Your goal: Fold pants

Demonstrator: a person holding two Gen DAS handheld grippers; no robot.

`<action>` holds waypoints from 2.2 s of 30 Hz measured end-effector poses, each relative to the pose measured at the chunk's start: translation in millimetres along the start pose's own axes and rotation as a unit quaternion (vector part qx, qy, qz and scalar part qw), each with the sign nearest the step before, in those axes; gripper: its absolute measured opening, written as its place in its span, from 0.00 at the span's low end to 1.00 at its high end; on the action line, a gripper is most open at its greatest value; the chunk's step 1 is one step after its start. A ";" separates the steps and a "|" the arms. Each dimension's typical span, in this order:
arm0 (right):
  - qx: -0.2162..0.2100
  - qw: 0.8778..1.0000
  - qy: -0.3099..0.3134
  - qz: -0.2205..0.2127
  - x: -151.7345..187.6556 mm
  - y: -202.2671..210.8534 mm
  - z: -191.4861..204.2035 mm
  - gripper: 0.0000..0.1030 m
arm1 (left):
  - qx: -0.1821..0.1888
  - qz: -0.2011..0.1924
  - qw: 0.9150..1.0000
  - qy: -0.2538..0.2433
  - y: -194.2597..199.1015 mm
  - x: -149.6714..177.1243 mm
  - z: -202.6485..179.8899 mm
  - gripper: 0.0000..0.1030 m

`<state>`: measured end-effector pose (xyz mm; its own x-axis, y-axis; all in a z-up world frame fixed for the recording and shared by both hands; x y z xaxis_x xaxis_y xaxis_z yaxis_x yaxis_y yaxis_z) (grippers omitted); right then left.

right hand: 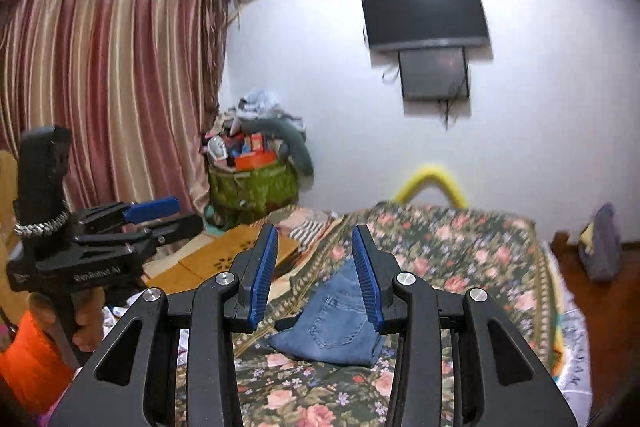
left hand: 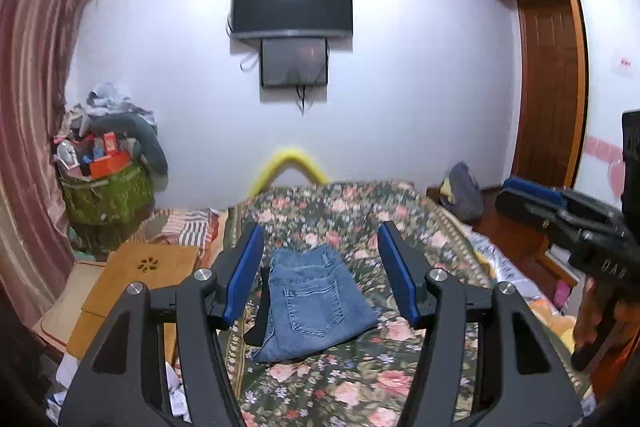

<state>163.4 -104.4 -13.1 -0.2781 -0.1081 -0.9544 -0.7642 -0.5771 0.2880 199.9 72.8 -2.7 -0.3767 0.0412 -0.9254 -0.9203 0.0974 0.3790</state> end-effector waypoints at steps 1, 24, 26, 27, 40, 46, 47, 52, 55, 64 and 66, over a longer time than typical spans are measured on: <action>-0.001 1.000 0.000 -0.003 1.6 5.2 4.2 0.34 | -0.005 -0.009 1.000 0.000 10.1 1.9 -2.4 0.57; 0.082 0.996 -0.011 -0.040 19.8 43.7 20.5 1.00 | -0.031 -0.060 0.998 0.012 72.5 30.9 -16.2 1.00; 0.083 0.996 -0.013 -0.039 21.4 44.6 19.0 1.00 | -0.031 -0.059 0.998 0.014 72.3 31.9 -16.4 1.00; 0.084 0.996 -0.013 -0.038 22.0 44.8 18.6 1.00 | -0.031 -0.058 0.998 0.016 71.9 32.2 -16.2 1.00; 0.087 0.996 -0.015 -0.028 28.2 44.5 17.0 1.00 | -0.030 -0.044 0.998 0.022 59.5 36.5 -14.2 1.00; 0.089 0.996 -0.014 -0.026 28.3 43.5 17.3 1.00 | -0.029 -0.037 0.999 0.024 53.3 37.4 -13.3 1.00; 0.089 0.996 -0.014 -0.025 28.1 43.4 17.1 1.00 | -0.028 -0.036 0.999 0.025 52.5 37.7 -12.9 1.00; 0.090 0.995 -0.015 -0.026 27.1 43.4 16.2 1.00 | -0.027 -0.031 0.999 0.027 47.9 39.1 -11.8 1.00; 0.091 0.995 -0.016 -0.026 26.8 43.5 15.3 1.00 | -0.027 -0.029 0.999 0.026 45.8 39.4 -11.1 1.00; 0.095 0.995 -0.015 -0.025 28.3 43.9 13.3 1.00 | -0.029 -0.025 0.999 0.029 42.1 40.6 -8.8 1.00; 0.094 0.995 -0.016 -0.025 28.1 44.6 13.2 1.00 | -0.028 -0.024 0.999 0.030 41.4 41.6 -7.6 1.00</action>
<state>113.7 -122.5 -26.0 -0.2531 -0.0546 -0.9659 -0.8719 -0.4197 0.2522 145.3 70.9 -25.5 -0.3366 -0.0218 -0.9414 -0.9411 0.0413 0.3356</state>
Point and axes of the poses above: each gripper's, at about its wrist camera, not at the fingertips, and y roughly against the way its jaws point, z to its left, x to its underside, the point moved 4 cm from there along -y, roughly the way its jaws point, and after that the axes turned 5 degrees about z, right-handed, at the moved point
